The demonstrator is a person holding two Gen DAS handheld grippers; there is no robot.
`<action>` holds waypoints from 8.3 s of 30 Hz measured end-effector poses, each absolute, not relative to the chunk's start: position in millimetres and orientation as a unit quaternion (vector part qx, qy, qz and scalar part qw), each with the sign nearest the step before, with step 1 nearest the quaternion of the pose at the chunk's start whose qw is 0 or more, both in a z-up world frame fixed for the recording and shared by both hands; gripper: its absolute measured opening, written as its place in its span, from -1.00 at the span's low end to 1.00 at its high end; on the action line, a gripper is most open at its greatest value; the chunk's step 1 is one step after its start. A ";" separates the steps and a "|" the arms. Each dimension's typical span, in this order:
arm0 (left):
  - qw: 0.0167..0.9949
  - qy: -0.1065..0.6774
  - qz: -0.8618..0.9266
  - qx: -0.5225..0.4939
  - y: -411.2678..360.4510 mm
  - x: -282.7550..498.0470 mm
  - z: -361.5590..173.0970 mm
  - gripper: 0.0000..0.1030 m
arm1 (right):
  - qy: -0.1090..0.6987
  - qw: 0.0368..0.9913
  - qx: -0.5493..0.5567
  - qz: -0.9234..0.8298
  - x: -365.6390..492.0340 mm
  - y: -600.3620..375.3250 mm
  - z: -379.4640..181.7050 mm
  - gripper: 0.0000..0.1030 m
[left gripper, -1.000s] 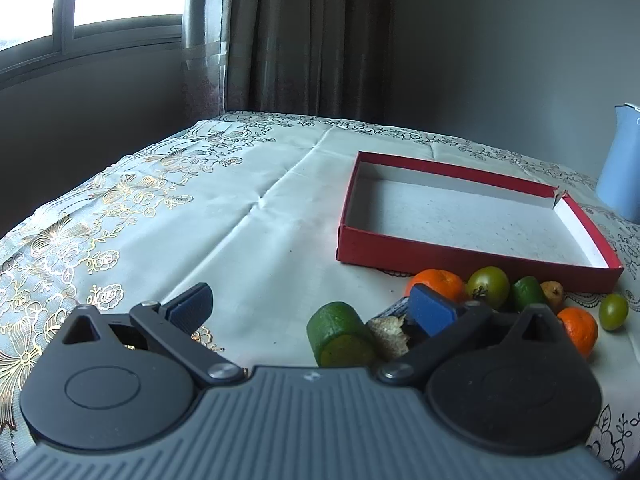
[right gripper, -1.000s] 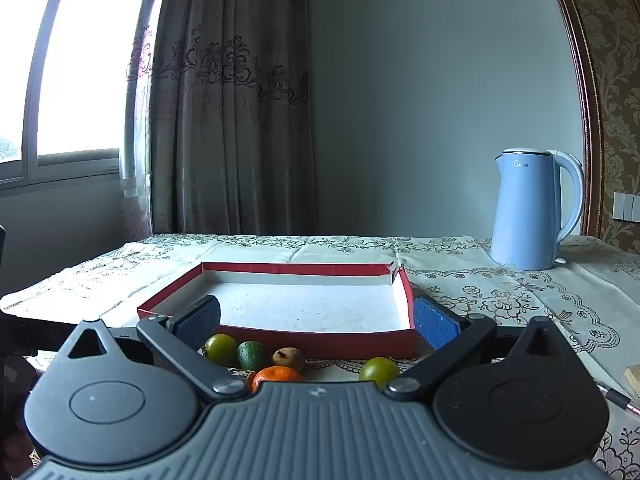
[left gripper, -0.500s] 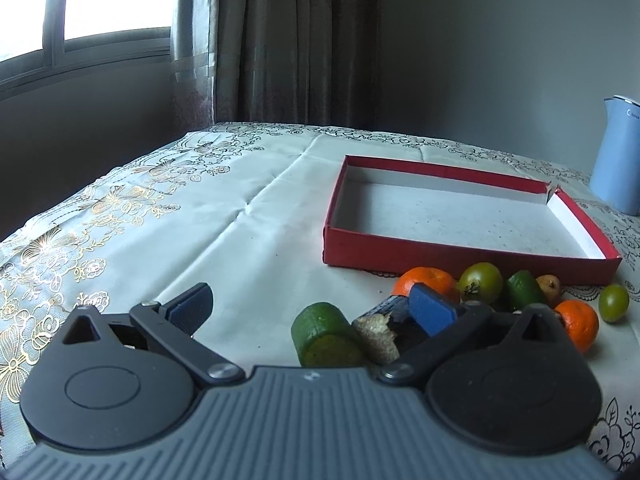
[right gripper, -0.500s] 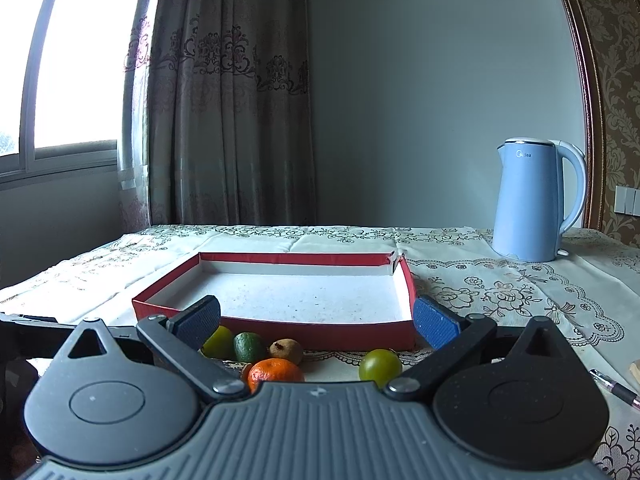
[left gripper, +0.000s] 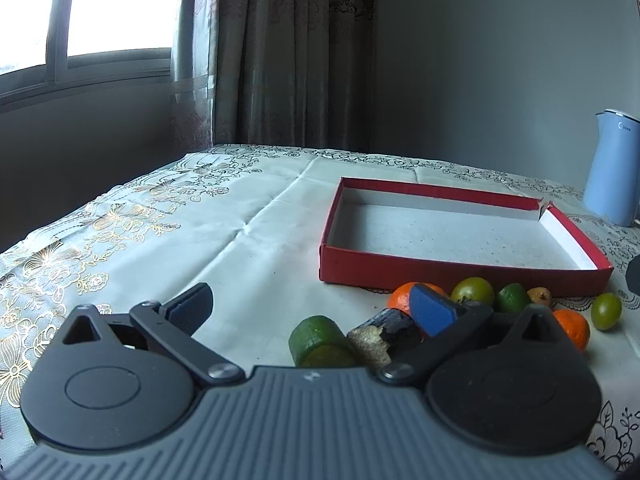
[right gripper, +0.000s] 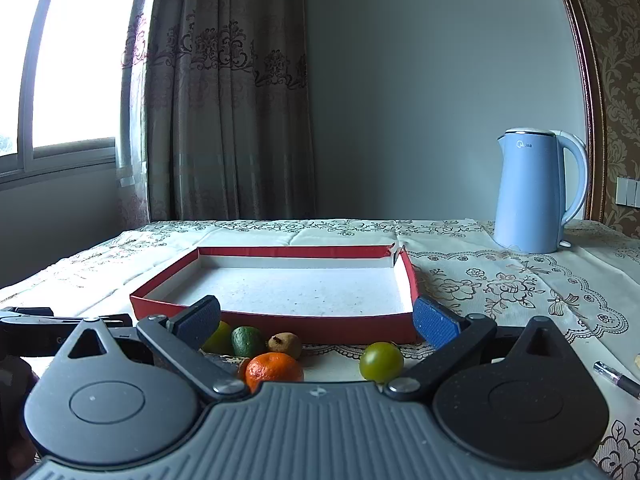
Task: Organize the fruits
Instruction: 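Move the right gripper toward the tangerine beside the red box, then grasp the tangerine with the right gripper and lift it, then lower the tangerine into the red box and open the right gripper, then move the left gripper down to the green cube, then close the left gripper on the green cube and lift it, then carry the green cube into the red box and open the left gripper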
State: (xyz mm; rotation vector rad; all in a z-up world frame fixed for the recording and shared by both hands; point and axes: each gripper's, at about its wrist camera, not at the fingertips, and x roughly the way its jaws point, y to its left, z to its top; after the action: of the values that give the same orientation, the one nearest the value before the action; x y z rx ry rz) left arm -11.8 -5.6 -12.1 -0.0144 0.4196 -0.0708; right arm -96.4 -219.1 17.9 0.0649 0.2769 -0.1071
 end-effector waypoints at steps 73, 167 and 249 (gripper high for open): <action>0.959 0.268 0.047 -0.081 63.9 22.0 -19.6 1.00 | 0.255 0.966 -0.029 0.025 -65.3 -209.3 -1.6 0.09; 0.956 0.275 -0.023 -0.100 18.5 -1.6 -23.8 0.69 | 0.175 0.979 0.077 -0.064 -76.5 -314.7 -2.9 0.74; 0.948 0.255 -0.172 0.076 -73.5 104.2 17.8 -0.48 | 0.353 0.932 0.036 -0.073 -36.4 -299.1 -23.6 1.00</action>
State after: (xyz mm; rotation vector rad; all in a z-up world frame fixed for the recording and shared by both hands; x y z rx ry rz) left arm 104.2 -73.5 17.8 0.1544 0.5191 -0.3498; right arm -36.4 -299.1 -23.6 0.0731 0.7216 -0.1499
